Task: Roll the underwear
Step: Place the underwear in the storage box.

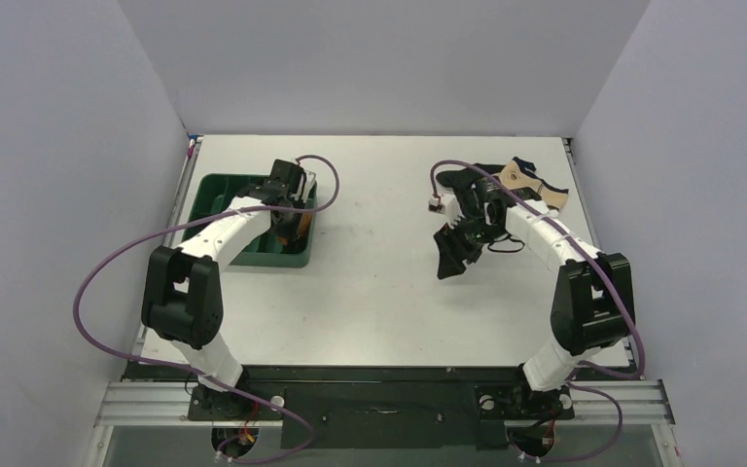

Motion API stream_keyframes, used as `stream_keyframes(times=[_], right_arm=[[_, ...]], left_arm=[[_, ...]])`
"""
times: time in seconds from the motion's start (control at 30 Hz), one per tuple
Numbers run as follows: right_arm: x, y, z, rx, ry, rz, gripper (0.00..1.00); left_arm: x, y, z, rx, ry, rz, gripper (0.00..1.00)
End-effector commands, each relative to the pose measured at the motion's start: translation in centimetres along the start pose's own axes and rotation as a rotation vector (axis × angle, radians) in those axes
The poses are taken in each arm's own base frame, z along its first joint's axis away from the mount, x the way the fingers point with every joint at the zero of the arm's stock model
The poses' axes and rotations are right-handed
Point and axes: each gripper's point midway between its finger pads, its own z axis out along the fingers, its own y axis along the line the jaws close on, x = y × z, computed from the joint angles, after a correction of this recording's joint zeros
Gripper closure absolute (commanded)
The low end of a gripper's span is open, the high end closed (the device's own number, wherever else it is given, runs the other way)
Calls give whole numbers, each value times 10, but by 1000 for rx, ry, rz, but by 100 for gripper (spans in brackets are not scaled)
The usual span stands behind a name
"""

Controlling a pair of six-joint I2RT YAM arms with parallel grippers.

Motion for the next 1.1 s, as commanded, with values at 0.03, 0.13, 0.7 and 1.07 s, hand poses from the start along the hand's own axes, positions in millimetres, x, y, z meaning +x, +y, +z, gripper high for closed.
stream_keyframes(times=[0.03,0.13,0.7,1.07], right_arm=[[-46,10,28,6,-84,-67,44],[-77,12,45,0,-144,-52,44],[-233,46,147,-224,-537,228,48],[-258,47,186,-255,-581,302,50]], left_arm=[[29,-33,8,150,145,-49,100],[27,-37,9,170,155,-79,100],[22,-62,22,287,179,-269,100],[23,-62,20,206,182,-196,100]])
